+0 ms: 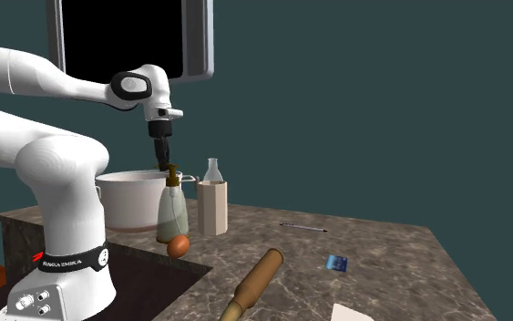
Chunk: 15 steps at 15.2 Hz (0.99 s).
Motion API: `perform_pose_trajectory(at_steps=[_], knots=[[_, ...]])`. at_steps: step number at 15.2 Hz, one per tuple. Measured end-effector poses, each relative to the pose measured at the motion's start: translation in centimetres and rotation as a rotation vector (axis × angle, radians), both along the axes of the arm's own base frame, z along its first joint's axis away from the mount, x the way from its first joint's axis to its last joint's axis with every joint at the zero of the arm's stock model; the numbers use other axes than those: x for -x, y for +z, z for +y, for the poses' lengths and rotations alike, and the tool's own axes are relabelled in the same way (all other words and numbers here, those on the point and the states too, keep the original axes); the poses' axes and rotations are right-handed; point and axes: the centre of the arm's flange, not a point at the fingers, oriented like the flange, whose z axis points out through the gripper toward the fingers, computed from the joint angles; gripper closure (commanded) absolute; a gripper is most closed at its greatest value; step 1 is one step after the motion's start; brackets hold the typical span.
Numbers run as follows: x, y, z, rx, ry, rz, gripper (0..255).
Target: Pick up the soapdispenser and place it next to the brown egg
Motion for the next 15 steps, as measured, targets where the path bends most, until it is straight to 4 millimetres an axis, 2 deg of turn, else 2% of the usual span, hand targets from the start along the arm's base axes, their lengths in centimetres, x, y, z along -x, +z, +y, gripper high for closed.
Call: perform_pose_trajectory(at_steps=[4,8,10,15], knots=[[0.0,0.0,0.0,0.0,0.0,0.0,0],[0.4,3.7,0.1,-0.001,0.001,0.0,0],[0.5,4.7,0.3,-0.001,0.0,0.0,0],[0.5,5.0,0.2,0.0,0.0,0.0,0]])
